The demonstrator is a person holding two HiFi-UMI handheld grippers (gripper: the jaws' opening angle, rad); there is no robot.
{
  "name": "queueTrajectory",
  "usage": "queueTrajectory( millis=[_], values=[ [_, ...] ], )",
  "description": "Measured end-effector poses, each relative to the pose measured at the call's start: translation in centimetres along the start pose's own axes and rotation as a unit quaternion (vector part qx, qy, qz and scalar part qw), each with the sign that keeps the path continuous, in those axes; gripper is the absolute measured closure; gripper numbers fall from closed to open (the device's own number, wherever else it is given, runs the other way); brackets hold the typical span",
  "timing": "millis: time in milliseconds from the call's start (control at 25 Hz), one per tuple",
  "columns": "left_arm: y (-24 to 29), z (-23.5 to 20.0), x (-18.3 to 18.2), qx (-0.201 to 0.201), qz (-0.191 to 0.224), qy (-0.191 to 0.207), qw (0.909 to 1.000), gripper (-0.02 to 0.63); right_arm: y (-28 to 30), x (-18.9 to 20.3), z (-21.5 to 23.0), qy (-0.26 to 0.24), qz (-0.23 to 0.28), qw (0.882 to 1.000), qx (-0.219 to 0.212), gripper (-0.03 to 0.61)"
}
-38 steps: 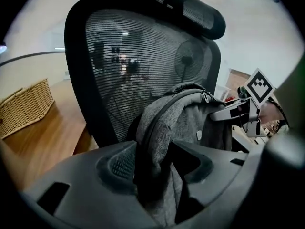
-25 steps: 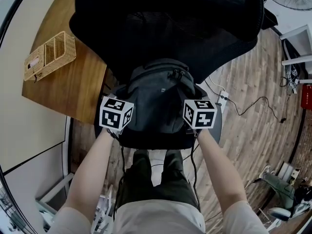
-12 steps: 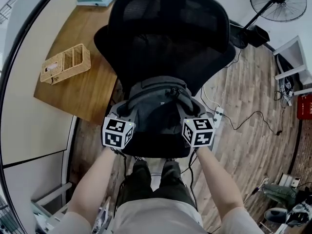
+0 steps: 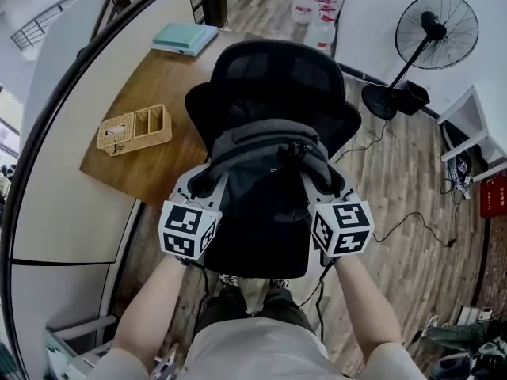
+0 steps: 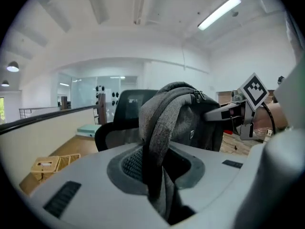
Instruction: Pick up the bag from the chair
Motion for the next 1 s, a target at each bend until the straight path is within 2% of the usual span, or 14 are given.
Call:
queueTrajectory(
  millis=[280, 560, 720, 1000],
  values=[
    [-5.6, -0.2, -8.4, -0.003, 0.088, 0.036, 0.9954, 0.535, -5.4, -8.3, -2.9, -0.045, 0.071, 0.996, 0.006, 0.408],
    [-11.2, 1.0, -12.8, -0.019, 0.168, 0.069, 0.9833, 0.535, -10.3, -12.0, -5.5, -0.077, 0.127, 0.989, 0.011, 0.407],
    [-13.6, 1.5, -13.4, -0.027, 0.188, 0.062, 0.9799, 0.533, -12.3, -12.7, -7.0, -0.086, 0.143, 0.986, 0.009, 0.407],
    [-15.6, 2.3, -10.4, -0.032, 0.17, 0.054, 0.9834, 0.531, -13.2, -9.9, -8.5, -0.075, 0.119, 0.99, 0.003, 0.405]
  ],
)
Point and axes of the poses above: the fingertips, and each gripper's own axes: y forward along the fingers, z to its right, x out of its underside, the point moved 5 cm from there along -y, backward along the fingers, and after that the axes turned 10 degrees about -x, right-handed, at the moved point
